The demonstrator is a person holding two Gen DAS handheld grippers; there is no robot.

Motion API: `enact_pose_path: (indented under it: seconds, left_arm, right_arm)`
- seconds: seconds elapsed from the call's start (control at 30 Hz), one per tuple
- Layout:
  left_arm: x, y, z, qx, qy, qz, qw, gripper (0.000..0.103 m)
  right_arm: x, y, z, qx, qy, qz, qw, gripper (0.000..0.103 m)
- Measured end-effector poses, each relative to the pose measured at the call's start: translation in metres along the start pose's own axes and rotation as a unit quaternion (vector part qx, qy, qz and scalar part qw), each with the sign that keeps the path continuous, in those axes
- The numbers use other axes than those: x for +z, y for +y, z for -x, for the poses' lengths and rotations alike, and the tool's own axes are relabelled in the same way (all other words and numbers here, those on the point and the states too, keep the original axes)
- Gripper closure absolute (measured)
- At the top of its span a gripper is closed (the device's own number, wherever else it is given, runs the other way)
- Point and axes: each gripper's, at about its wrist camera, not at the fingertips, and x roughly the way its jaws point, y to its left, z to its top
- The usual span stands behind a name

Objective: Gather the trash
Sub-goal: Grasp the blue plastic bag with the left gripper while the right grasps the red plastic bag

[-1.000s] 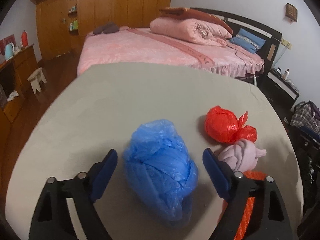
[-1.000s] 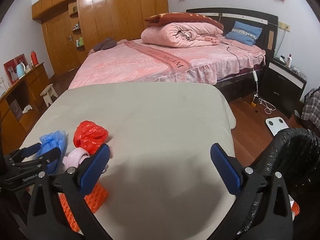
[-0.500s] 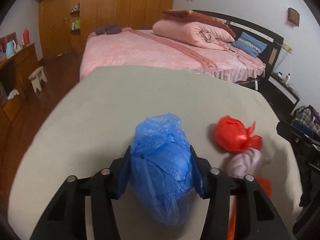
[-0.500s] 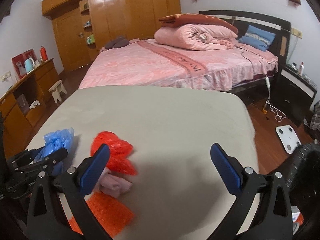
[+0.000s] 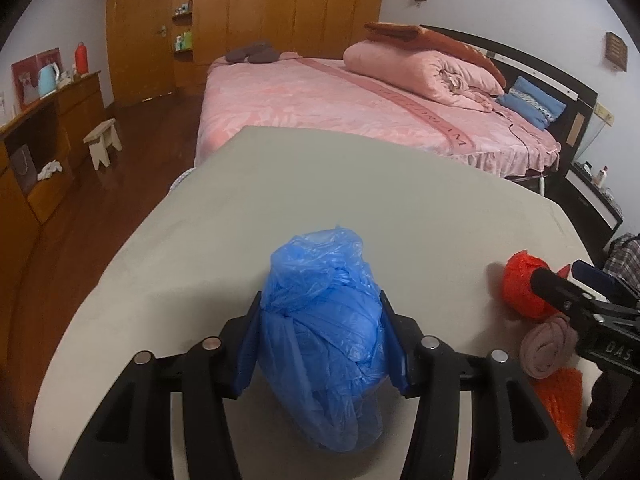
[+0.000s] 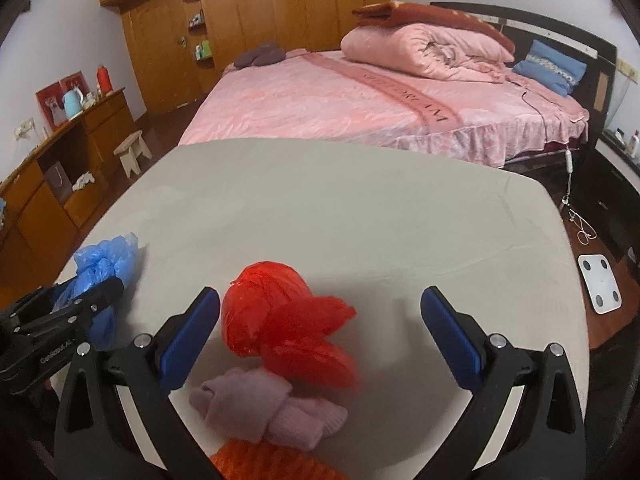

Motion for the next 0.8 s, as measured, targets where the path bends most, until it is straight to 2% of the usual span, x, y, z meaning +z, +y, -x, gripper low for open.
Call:
enact_pose_path:
  seconds: [0.1,0.13,0.17,0.2,0.27,0.33,0.53,0.8]
  left_arm:
    - [0.0,0.0,-0.002,0.001,0.003,-0.001,1.0,0.051]
    - [0.0,0.0,-0.002,0.002,0.004,-0.001,1.0,0.051]
    - [0.0,0.0,-0.003,0.002,0.005,-0.002,1.0,0.051]
    - [0.0,0.0,-0.003,0.002,0.006,-0.002,1.0,0.051]
    - [0.0,-0.001,-0.004,0.003,0.009,-0.003,1.0,0.051]
    - [-0.001,0.0,-0.004,0.003,0.008,-0.003,1.0,0.051]
    - [-0.001,-0.002,-0.002,0.007,0.003,-0.007,0.9999,0.051]
    - [0.007,-0.017,0.029,-0.006,-0.03,-0.009,0.9995,0.051]
  right_arm:
    - [-0.002,0.003,-0.007,0.008,0.015,0.004,1.0,0.007]
    - [-0.003,0.004,-0.008,0.015,0.019,0.006,1.0,0.013]
    - [-0.004,0.005,-0.009,0.022,0.022,0.008,0.999,0.023]
    - [-0.004,0.007,-0.01,0.029,0.026,0.01,0.999,0.028]
    - [-0.004,0.01,-0.013,0.046,0.037,0.014,0.998,0.048]
    - [-0.005,0.012,-0.015,0.065,0.048,0.016,0.997,0.061]
    - [0.001,0.012,0.002,0.067,0.025,0.017,0.997,0.064]
    - [0.016,-0.004,0.035,0.068,-0.015,0.006,0.998,0.063]
